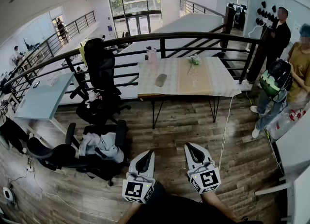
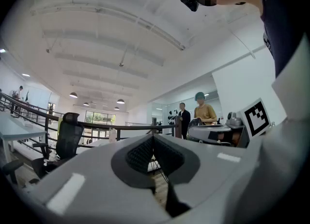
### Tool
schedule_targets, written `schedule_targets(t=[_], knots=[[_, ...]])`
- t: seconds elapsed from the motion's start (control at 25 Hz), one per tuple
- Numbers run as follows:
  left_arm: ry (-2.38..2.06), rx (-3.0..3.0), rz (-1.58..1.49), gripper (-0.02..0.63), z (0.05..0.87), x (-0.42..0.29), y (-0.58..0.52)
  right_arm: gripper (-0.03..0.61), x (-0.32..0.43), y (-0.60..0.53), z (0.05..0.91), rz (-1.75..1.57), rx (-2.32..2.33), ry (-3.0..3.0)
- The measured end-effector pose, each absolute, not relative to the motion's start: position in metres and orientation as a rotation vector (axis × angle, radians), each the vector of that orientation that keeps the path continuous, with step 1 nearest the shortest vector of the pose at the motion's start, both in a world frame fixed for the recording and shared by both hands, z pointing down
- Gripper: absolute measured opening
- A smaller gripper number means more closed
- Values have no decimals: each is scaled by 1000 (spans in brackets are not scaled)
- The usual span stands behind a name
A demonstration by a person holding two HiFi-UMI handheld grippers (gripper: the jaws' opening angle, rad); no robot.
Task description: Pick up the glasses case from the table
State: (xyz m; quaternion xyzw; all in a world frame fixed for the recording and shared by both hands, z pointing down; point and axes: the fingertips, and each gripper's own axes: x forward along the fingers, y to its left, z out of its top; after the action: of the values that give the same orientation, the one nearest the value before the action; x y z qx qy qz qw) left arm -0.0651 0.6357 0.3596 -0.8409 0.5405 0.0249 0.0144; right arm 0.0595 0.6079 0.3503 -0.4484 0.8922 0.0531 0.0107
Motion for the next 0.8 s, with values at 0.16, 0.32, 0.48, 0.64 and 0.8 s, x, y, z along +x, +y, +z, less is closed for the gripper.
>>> schedule_targets(t=[0.16,0.32,0.48,0.64,0.8], knots=[[1688,-2650,91,11,370,-64,617,11,54,588,354,148,-1388,2795],[1689,-2654,103,11,375,-73,586,12,44,554,363,90,-1383,2784],[1665,-2679,109,12,382,-88,535,12,25,506,370,68,-1381,2797],[1593,-2711,105,14,381,-105,474,12,2,447,366,92,-1371,2822],[1559,-2734,100,15,379,-131,415,12,-24,388,359,142,-1401,2825]])
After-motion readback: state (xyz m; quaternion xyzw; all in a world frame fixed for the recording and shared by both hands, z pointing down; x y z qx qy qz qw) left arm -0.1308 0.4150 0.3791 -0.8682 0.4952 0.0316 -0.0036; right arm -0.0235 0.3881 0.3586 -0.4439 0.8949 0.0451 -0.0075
